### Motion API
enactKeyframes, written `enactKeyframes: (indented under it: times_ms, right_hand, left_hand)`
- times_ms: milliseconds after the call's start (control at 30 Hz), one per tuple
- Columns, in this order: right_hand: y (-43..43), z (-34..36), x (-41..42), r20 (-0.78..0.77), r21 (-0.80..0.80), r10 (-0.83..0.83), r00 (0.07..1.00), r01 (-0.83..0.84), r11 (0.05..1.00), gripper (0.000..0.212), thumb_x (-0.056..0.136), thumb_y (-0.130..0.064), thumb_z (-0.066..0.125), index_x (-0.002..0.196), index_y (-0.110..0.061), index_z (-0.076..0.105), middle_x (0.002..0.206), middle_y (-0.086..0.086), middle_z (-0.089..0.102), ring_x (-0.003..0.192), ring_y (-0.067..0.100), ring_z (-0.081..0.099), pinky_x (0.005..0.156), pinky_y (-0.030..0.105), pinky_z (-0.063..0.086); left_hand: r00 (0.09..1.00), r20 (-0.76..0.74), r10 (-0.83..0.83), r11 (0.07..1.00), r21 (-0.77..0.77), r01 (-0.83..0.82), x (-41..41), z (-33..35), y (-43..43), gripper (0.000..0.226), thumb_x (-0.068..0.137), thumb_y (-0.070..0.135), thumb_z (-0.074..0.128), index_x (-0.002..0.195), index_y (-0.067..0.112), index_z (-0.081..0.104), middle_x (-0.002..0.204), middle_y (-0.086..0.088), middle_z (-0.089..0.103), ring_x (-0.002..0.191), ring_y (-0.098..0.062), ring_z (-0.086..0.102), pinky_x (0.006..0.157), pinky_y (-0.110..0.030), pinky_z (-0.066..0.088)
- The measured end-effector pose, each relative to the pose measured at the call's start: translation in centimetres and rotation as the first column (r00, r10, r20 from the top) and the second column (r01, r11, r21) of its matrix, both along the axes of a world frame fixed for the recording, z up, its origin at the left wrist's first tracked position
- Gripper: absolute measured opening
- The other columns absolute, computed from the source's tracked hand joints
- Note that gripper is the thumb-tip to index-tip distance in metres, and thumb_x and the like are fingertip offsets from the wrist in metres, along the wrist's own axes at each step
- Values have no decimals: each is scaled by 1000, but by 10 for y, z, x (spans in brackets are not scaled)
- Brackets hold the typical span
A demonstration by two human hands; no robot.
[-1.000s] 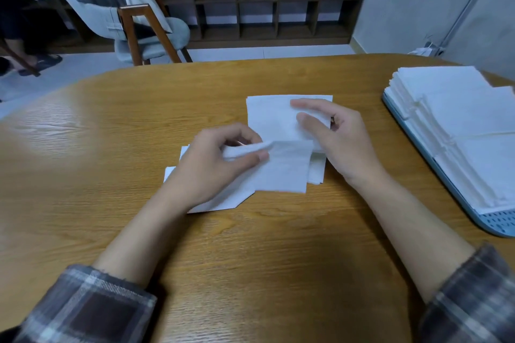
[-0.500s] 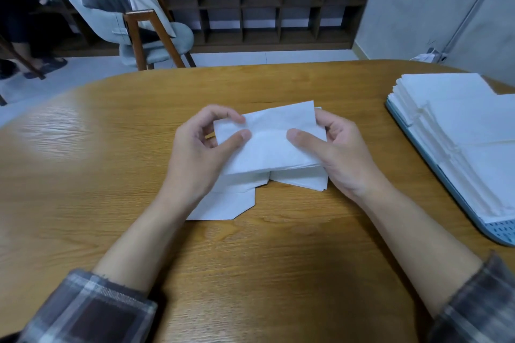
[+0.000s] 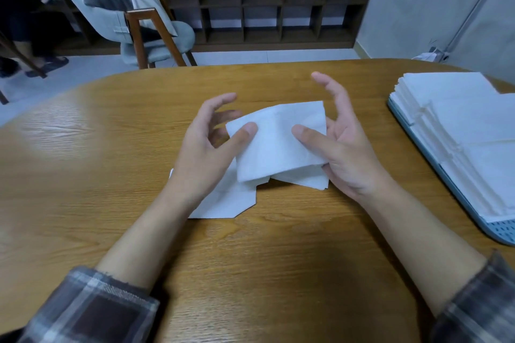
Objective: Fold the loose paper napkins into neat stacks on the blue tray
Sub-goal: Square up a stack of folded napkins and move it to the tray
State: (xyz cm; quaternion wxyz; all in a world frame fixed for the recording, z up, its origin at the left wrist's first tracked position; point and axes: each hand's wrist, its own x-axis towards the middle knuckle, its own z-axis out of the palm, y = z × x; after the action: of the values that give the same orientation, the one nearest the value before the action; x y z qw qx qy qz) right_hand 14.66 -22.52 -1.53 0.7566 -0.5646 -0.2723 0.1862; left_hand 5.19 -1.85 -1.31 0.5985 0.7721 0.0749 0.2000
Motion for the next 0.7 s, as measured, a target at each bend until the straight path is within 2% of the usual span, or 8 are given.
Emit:
enactKeyframes:
  times_ms: [67, 100, 200, 300, 400, 500, 600, 700]
  right_hand:
    - [-1, -1, 2, 66, -34, -39, 997, 41, 999, 69, 96, -1, 70, 147, -38, 41, 119, 15, 72, 109, 30, 71, 89, 46, 61]
    - [-1, -2, 4, 164, -100, -79, 983, 96, 990, 60, 97, 0, 70, 143, -32, 48, 120, 8, 72, 109, 25, 70, 90, 44, 60]
    - [-2, -5, 7, 327, -249, -104, 939, 191, 950, 26, 98, -2, 71, 119, -18, 74, 117, -13, 74, 112, 8, 67, 96, 32, 52]
    - [-2, -6, 6, 332, -307, -97, 938, 205, 929, 21, 97, -2, 72, 112, -13, 80, 115, -12, 79, 116, 1, 68, 104, 19, 47]
    - [-1, -11, 11, 388, -348, -205, 899, 348, 870, 25, 98, 0, 69, 112, -16, 81, 114, -17, 78, 115, -6, 66, 104, 11, 43]
    - [-2, -13, 17, 400, -366, -306, 864, 457, 810, 29, 99, -1, 65, 114, -20, 81, 116, -23, 75, 116, -13, 61, 106, 7, 39]
    - [-3, -14, 18, 390, -371, -334, 858, 478, 796, 31, 99, -1, 64, 115, -22, 81, 118, -23, 74, 118, -14, 59, 106, 6, 38]
    - [-2, -14, 18, 382, -379, -318, 868, 461, 803, 31, 99, -2, 63, 116, -22, 80, 119, -26, 73, 118, -19, 57, 100, -1, 35]
  left_hand:
    - [998, 1, -69, 990, -127, 68, -1, 3, -2, 47, 98, 12, 72, 141, 20, 58, 87, 16, 76, 77, 1, 71, 69, -13, 53]
    - [997, 28, -66, 991, -111, 69, -2, 3, -2, 45, 97, 6, 73, 138, 17, 60, 83, 14, 76, 73, -1, 71, 66, -15, 53]
    - [993, 114, 13, 997, 77, -22, 1, -2, -2, 37, 92, 4, 79, 125, 15, 68, 89, 17, 72, 79, 0, 69, 70, -16, 53]
    - [992, 120, 41, 985, 163, -60, 2, -7, 1, 38, 93, 6, 79, 126, 19, 67, 77, 20, 61, 71, -1, 59, 67, -15, 47]
    - [1000, 12, 27, 914, 406, -30, 3, -15, 11, 40, 93, 17, 80, 129, 28, 64, 101, 11, 69, 97, -5, 66, 88, -25, 54]
    - [986, -165, 27, 791, 606, 80, 4, -24, 17, 42, 91, 25, 81, 130, 29, 66, 122, 14, 67, 119, -12, 63, 109, -41, 47]
    - [970, -239, 49, 745, 655, 124, 5, -27, 16, 43, 92, 42, 73, 133, 30, 66, 126, 11, 65, 125, -17, 58, 108, -46, 43]
    - [961, -262, 84, 702, 700, 129, 7, -28, 17, 36, 94, 49, 68, 127, 35, 69, 111, 12, 59, 116, -12, 54, 99, -42, 35]
